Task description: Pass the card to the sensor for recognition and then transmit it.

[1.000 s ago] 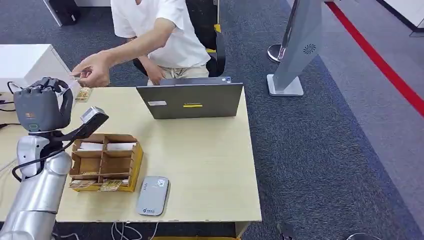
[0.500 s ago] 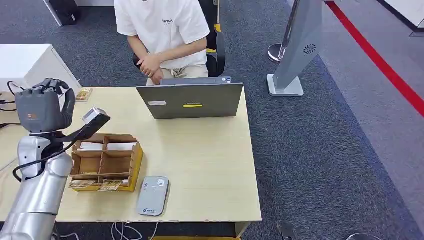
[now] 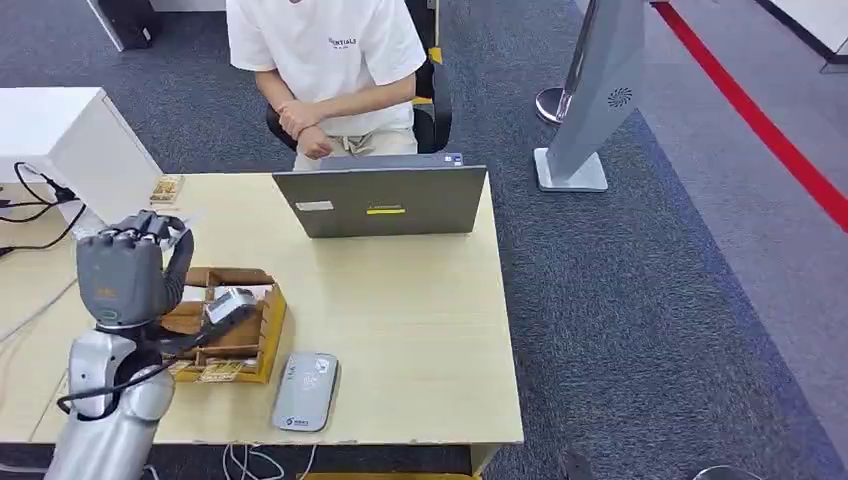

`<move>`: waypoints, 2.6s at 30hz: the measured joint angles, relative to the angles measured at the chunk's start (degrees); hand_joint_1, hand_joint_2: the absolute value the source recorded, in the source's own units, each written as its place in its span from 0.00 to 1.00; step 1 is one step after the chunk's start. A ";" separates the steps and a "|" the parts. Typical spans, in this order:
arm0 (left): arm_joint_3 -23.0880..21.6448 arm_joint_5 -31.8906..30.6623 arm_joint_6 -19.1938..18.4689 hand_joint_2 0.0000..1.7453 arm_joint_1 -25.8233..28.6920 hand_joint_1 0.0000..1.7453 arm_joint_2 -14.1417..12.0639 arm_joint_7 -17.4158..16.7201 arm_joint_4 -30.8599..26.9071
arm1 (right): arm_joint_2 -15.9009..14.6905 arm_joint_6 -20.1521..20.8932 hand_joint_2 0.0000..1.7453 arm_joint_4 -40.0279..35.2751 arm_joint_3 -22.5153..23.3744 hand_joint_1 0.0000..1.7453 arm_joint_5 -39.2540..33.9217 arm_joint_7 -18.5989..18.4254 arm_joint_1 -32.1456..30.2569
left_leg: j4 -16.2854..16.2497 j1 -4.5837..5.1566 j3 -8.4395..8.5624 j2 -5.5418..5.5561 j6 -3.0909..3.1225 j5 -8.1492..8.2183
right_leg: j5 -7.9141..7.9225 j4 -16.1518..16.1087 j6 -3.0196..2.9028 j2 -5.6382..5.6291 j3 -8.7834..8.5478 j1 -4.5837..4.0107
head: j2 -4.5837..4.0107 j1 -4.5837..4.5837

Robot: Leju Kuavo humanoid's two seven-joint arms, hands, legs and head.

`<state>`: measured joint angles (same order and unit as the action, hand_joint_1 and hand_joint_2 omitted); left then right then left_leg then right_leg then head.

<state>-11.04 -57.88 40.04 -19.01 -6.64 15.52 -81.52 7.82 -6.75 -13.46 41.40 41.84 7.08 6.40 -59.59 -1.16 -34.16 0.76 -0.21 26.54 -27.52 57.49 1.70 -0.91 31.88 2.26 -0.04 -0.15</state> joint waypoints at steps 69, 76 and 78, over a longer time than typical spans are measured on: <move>-9.95 1.97 -11.80 1.00 24.50 1.00 -0.07 -3.17 -6.45 | 0.50 -0.46 0.00 0.09 0.52 0.00 -0.31 0.61 -0.87 | 0.02 0.00 -0.13 -0.05 0.02 -0.03 | 0.04 0.00 0.03 0.00 0.11 0.00 | 0.00 -0.04; -12.79 4.00 -11.47 1.00 27.08 1.00 -0.02 -5.77 -3.59 | 0.52 -0.37 0.00 0.09 1.22 0.00 -0.24 0.81 -0.87 | 0.02 0.00 -0.16 -0.05 0.02 -0.03 | 0.04 -0.01 0.03 0.02 0.13 0.00 | 0.00 -0.04; -13.03 4.04 -11.41 1.00 27.11 1.00 -0.02 -5.88 -3.33 | 0.52 -0.35 0.00 0.09 1.29 0.00 -0.24 0.81 -0.87 | 0.03 0.00 -0.16 -0.05 0.02 -0.03 | 0.04 -0.01 0.03 0.02 0.13 0.00 | 0.00 -0.02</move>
<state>-24.06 -53.83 28.63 8.10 -6.67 9.64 -84.85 8.35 -7.10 -13.38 42.69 41.59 7.89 5.53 -59.57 -1.16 -34.32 0.72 -0.19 26.51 -27.48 57.48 1.73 -0.89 32.01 2.26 -0.04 -0.18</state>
